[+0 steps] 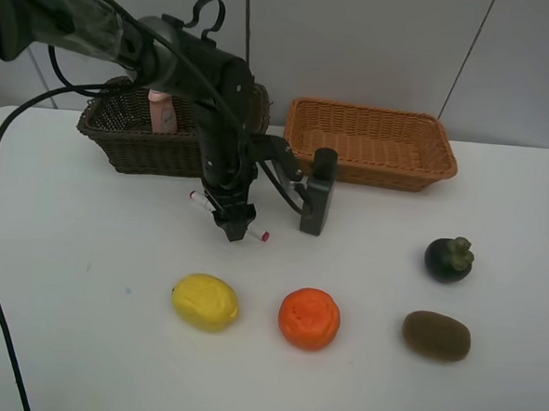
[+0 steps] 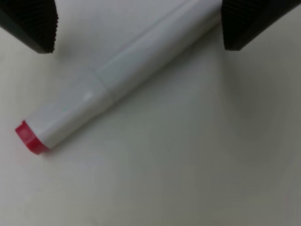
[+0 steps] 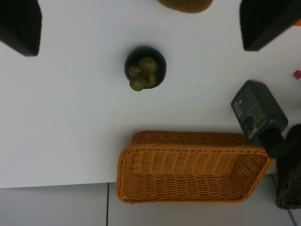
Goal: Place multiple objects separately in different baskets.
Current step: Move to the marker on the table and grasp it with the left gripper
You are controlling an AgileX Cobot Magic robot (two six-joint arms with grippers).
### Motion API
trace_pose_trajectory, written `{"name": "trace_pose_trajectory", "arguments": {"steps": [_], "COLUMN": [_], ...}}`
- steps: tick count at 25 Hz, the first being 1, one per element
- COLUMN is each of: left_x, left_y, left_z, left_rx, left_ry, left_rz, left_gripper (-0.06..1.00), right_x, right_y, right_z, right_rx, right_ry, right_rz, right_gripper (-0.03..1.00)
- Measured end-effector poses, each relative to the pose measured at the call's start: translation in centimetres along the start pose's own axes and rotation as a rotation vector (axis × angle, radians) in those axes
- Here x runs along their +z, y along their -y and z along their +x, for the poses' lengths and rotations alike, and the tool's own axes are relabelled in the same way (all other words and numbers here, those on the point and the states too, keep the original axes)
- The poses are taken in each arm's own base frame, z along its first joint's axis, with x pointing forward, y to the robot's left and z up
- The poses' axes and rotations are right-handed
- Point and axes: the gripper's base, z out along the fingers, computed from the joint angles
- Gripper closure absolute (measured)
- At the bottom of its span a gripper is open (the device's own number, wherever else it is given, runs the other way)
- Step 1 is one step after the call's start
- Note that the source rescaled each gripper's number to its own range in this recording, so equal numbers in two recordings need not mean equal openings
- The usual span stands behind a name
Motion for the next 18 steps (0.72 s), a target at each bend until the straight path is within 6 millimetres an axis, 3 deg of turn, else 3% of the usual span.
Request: {"name": "trace_pose_trajectory", "arguments": {"steps": [3,11,14,18], "left_x": [0.95,1.11,1.19,1.20], "left_y": [0.11,0.13,0.21,0.38], "left_z": [0.14,0.18,0.27,0.36], "left_rx": [0.000,0.011,0.011,0.013], "left_ry": [-0.013,-0.018,-0.028,-0.043], "left_rz": [0.010,0.014,0.021,0.033], "left_gripper": [0.04,0.06,0.25,0.76], "right_x": [0.00,0.00,0.00,0.00], "right_y": [0.00,0.00,0.00,0.00], "right_z": [0.00,0.00,0.00,0.00], "right_rx": [0.000,0.000,0.000,0.000], "right_ry": [0.000,0.000,0.000,0.000], "right_rz": [0.000,0.000,0.000,0.000], "right_gripper": [-0.03,-0.03,-0.03,-0.03]}}
